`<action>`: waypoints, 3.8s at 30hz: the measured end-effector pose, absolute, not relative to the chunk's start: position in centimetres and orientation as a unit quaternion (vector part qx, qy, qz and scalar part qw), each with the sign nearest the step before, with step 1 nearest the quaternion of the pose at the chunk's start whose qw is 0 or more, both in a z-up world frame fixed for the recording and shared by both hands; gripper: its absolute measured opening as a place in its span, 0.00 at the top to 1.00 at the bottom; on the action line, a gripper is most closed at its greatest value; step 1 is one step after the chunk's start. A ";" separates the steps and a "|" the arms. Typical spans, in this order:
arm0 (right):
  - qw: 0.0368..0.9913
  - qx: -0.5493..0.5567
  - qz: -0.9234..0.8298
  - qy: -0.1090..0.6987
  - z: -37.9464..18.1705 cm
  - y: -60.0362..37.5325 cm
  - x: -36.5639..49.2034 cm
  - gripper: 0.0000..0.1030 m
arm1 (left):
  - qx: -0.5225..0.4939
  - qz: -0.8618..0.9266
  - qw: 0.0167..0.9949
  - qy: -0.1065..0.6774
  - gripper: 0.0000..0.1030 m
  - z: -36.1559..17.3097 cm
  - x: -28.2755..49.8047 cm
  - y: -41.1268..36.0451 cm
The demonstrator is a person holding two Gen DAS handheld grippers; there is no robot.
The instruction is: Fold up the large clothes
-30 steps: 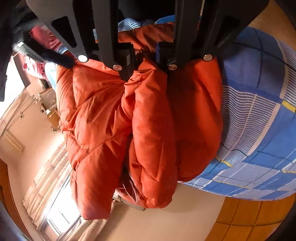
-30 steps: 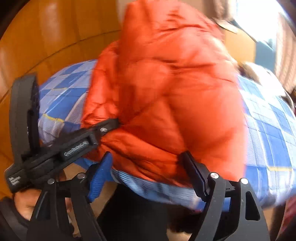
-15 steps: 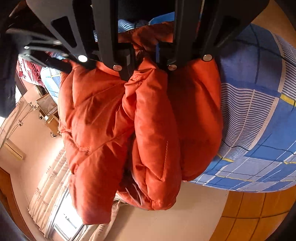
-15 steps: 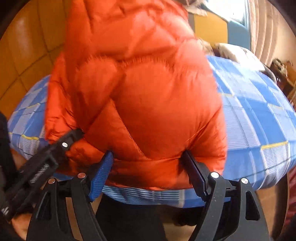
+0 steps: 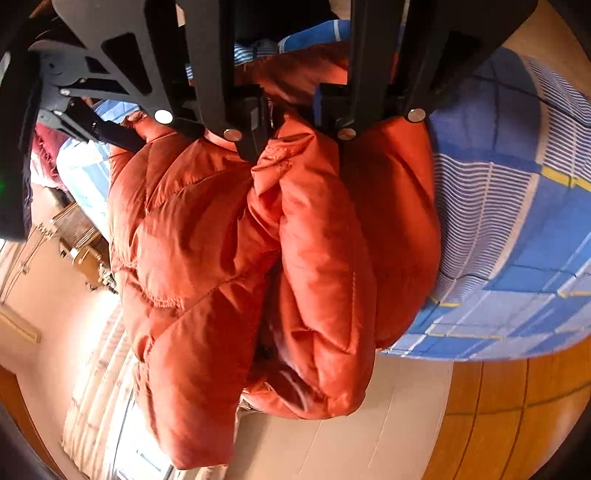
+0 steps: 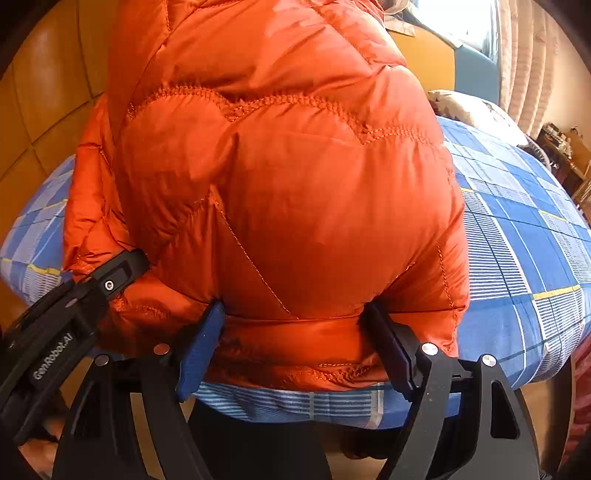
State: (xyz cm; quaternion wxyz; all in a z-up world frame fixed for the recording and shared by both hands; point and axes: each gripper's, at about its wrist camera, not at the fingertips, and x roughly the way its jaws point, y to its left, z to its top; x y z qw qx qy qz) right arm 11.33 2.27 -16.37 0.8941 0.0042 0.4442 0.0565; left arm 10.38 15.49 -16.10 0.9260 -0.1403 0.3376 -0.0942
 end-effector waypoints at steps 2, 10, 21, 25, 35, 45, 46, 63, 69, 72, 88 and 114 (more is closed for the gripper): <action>0.894 0.005 0.058 0.444 -16.3 2.2 11.3 0.24 | -0.141 -0.092 0.927 0.336 0.82 -15.9 10.1 15.5; 0.891 0.008 0.067 0.450 -15.9 1.1 12.1 0.23 | -0.151 -0.092 0.927 0.332 0.83 -16.1 9.6 15.6; 0.879 -0.012 0.101 0.465 -14.9 -0.4 12.6 0.20 | -0.222 -0.106 0.915 0.320 0.82 -18.2 9.9 17.7; 0.873 -0.010 0.151 0.464 -13.0 -2.2 12.2 0.20 | -0.232 -0.104 0.913 0.320 0.80 -18.1 9.5 17.9; 0.892 -0.051 0.269 0.359 -2.2 -4.7 22.6 0.23 | -0.227 -0.069 0.918 0.319 0.50 -16.5 8.2 17.5; 0.798 -0.224 0.333 0.450 -5.6 5.6 30.2 0.20 | -0.245 0.079 0.910 0.326 0.34 -13.5 0.7 23.1; 0.788 -0.231 0.334 0.463 -6.3 6.1 30.7 0.20 | -0.246 0.089 0.908 0.327 0.34 -13.6 0.4 23.4; 0.806 -0.284 0.305 0.420 -10.7 8.0 28.3 0.20 | -0.237 0.136 0.910 0.312 0.30 -12.8 -1.2 24.5; 0.833 -0.259 0.302 0.384 -7.1 5.3 25.5 0.09 | -0.210 0.143 0.920 0.298 0.20 -10.8 -1.9 23.5; 0.842 -0.224 0.311 0.381 -5.6 2.5 23.8 0.06 | -0.197 0.146 0.925 0.291 0.15 -9.7 -2.1 22.9; 0.787 0.159 0.325 0.500 -10.5 -15.5 25.0 0.03 | -0.202 0.045 0.927 0.312 0.02 -9.7 1.8 21.5; 0.675 0.324 0.357 0.559 -18.5 -11.9 28.9 0.03 | -0.401 -0.202 0.818 0.359 0.03 -18.1 16.5 26.2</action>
